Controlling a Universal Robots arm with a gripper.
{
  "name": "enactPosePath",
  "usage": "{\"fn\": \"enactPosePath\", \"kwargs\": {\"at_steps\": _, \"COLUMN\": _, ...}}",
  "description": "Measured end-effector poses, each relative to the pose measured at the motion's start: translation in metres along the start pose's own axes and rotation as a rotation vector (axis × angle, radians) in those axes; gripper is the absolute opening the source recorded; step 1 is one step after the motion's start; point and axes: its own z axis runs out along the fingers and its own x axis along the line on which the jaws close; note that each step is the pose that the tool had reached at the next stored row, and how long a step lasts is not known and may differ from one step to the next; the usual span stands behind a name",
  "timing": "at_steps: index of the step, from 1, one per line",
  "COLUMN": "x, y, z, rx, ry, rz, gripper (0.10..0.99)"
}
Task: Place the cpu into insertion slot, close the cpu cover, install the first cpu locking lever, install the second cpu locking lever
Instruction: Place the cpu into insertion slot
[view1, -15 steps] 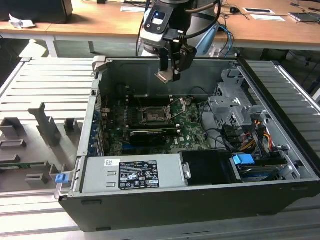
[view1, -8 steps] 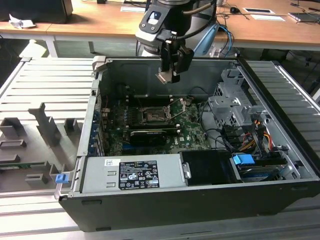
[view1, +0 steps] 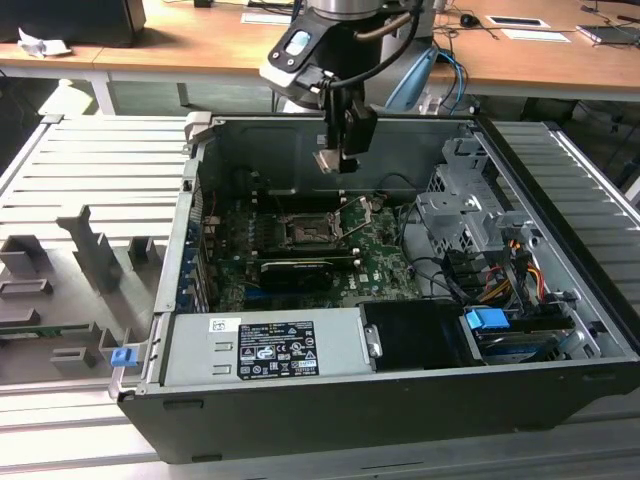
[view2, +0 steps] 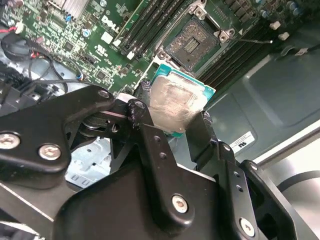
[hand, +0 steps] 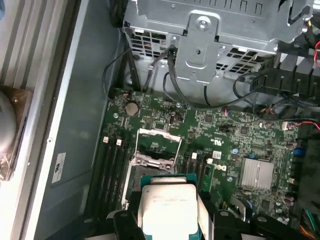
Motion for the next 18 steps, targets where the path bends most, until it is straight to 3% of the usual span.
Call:
{"fn": "enactPosePath", "kwargs": {"at_steps": 4, "x": 0.0, "y": -0.0003, "z": 0.0028, "rx": -0.001, "ry": -0.0072, "rz": 0.081, "gripper": 0.529}}
{"fn": "enactPosePath", "kwargs": {"at_steps": 8, "x": -0.0001, "y": -0.0006, "z": 0.0062, "rx": -0.003, "ry": -0.0176, "rz": 0.199, "gripper": 0.529}}
{"fn": "enactPosePath", "kwargs": {"at_steps": 18, "x": -0.0002, "y": -0.0009, "z": 0.0099, "rx": -0.006, "ry": -0.0299, "rz": 0.339, "gripper": 0.529}}
